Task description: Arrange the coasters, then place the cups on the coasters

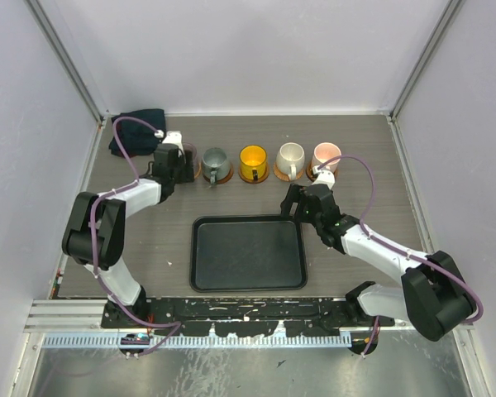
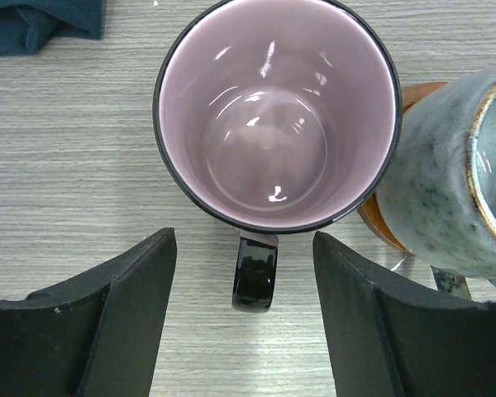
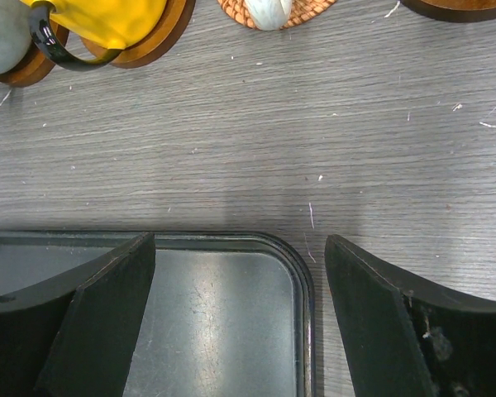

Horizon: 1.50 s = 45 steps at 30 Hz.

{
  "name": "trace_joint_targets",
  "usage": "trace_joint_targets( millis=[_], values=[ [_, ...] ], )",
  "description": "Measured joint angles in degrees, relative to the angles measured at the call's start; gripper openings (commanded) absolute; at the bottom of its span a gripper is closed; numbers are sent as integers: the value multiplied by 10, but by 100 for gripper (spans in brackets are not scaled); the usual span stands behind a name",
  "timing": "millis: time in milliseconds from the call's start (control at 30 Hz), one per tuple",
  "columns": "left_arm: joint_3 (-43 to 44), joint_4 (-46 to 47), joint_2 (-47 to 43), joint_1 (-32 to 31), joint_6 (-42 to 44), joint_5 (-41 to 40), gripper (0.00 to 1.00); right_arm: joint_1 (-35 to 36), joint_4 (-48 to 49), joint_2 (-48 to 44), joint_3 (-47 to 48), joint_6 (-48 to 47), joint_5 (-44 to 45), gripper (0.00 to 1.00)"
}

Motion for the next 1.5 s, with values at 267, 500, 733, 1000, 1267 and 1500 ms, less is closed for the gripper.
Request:
trace_joint_targets(
  millis=[267, 500, 733, 1000, 1267, 1500],
  values=[
    [-20, -3, -58, 0, -10, -3, 77, 0, 0, 0, 0, 0, 0, 87],
    [-52, -27, -167, 0, -20, -16, 85, -1, -13, -10, 5, -13, 23, 90],
    [-89, -97, -297, 0, -49, -61, 98, -68, -17, -46, 27, -39, 55, 93],
    [-97, -233, -416, 0, -118, -117, 98, -254, -20, -136, 13, -10, 42, 99],
    [-97, -329, -500, 0, -168, -108, 98, -286, -55, -286, -24, 20, 60, 100],
    [-70, -414, -496, 0, -177, -68, 98, -286, -117, -310, -21, 19, 74, 100]
  ],
)
